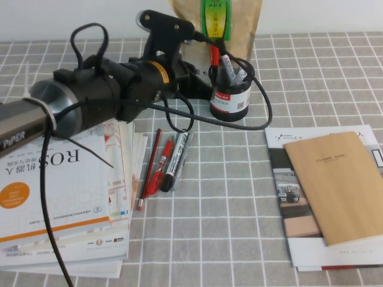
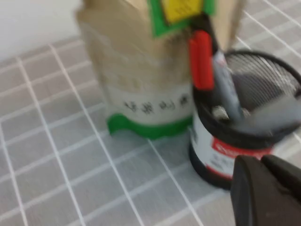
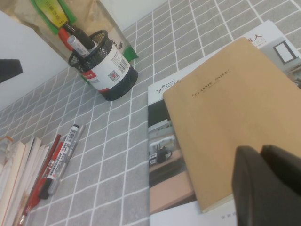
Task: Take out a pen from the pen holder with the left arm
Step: 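Take a marker out of the pen holder and lay it on the table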
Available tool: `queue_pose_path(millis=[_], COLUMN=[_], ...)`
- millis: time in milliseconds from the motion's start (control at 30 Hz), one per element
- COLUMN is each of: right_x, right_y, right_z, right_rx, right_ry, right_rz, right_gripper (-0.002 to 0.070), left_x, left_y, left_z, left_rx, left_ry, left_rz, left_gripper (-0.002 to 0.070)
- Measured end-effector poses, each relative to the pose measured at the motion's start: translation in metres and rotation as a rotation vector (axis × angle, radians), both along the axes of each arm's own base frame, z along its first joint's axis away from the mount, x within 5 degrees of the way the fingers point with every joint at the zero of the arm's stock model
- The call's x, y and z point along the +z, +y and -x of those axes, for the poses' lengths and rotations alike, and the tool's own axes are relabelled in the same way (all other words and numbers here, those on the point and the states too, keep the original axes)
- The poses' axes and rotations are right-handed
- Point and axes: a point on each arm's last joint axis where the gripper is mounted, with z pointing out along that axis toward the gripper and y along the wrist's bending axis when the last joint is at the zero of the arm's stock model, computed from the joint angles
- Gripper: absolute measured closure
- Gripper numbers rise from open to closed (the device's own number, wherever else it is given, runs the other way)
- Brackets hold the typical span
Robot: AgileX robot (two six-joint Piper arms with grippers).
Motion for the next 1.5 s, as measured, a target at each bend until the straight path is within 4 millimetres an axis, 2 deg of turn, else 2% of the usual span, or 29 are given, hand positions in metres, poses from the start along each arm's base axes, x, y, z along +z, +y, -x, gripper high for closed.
queue_pose_path(millis=[100, 267, 367, 467, 533, 767, 867, 1133, 1333, 1500], right_x=[0.0, 0.0, 0.0, 0.0, 0.0, 0.0, 0.0, 0.0, 0.0, 0.0], right_y=[0.0, 0.0, 0.0, 0.0, 0.0, 0.0, 0.0, 0.0, 0.0, 0.0], right_z=[0.0, 0.0, 0.0, 0.0, 0.0, 0.0, 0.0, 0.0, 0.0, 0.0], right_rx=[0.0, 0.0, 0.0, 0.0, 0.0, 0.0, 0.0, 0.0, 0.0, 0.0], right_ry=[0.0, 0.0, 0.0, 0.0, 0.0, 0.0, 0.0, 0.0, 0.0, 0.0], right_rz=[0.0, 0.0, 0.0, 0.0, 0.0, 0.0, 0.0, 0.0, -0.002, -0.006], right_gripper=[0.0689, 0.0689, 0.0689, 0.0689, 0.0689, 0.0689, 0.0689, 0.0689, 0.0689, 0.0689], left_x=[0.005, 0.015, 0.011, -0.005, -0.014, -0.03, -0.035, -0.049, -0.065, -0.068], left_y=[0.001, -0.01, -0.018, -0.022, -0.024, -0.029, -0.032, -0.041, -0.034, -0.034], left_z=[-0.004, -0.003, -0.002, -0.005, -0.007, -0.009, -0.009, -0.008, -0.018, -0.021], left_rx=[0.002, -0.139, -0.216, -0.241, -0.249, -0.283, -0.307, -0.449, -0.454, -0.478], left_ry=[-0.073, -0.197, -0.214, -0.19, -0.175, -0.155, -0.152, -0.258, -0.28, -0.342], left_rz=[0.02, 0.114, 0.131, 0.124, 0.115, 0.122, 0.136, 0.104, 0.1, 0.103], left_gripper=[0.0677, 0.0677, 0.0676, 0.0641, 0.0576, 0.0263, 0.0209, 0.0191, 0.0191, 0.0204])
